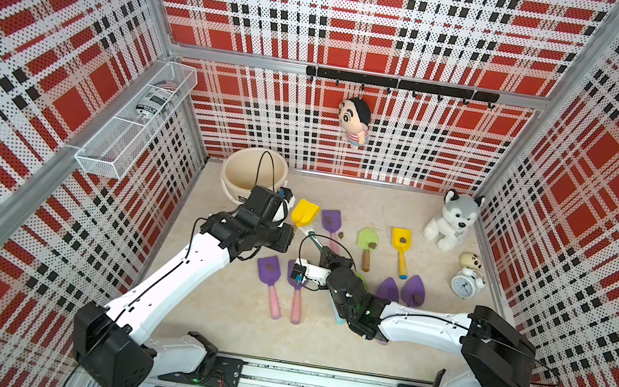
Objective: Brush the soil off the hand trowel and place it into the bucket
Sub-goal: Brush off the soil from the hand trowel, then place the hand trowel in the bucket.
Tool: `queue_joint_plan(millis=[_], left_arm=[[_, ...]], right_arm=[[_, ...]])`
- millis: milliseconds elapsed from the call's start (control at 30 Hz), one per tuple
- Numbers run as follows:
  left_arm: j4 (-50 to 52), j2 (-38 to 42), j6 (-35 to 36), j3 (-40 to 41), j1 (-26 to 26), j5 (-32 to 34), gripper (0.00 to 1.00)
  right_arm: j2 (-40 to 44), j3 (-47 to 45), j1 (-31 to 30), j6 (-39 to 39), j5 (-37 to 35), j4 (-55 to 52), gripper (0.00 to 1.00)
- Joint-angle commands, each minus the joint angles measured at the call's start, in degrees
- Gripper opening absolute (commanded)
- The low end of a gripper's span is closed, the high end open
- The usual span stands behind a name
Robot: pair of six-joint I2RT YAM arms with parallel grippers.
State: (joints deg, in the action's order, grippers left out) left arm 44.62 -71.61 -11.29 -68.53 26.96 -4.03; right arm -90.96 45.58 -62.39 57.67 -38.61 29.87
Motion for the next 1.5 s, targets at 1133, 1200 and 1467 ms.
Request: queue_joint_plan(millis=[1133, 1200, 1467], left_arm=[[-36.7, -3.7, -43.5, -3.5, -16.0, -0.5, 0.00], [-40.1, -5.8, -49.4, -3.7, -17.8, -1.7, 0.00], [-45.6, -14.8, -64.0, -7.9, -21.2, -4.5, 0.00]], right_arm=[[9.3, 15.6, 18.2, -76.6, 20.1, -34.5, 0.00], [9.2, 16.6, 18.3, -78.0, 21.2, -36.4, 0.00], [12.3, 16.0, 18.3, -82.8, 26.4, -36.2, 0.00]])
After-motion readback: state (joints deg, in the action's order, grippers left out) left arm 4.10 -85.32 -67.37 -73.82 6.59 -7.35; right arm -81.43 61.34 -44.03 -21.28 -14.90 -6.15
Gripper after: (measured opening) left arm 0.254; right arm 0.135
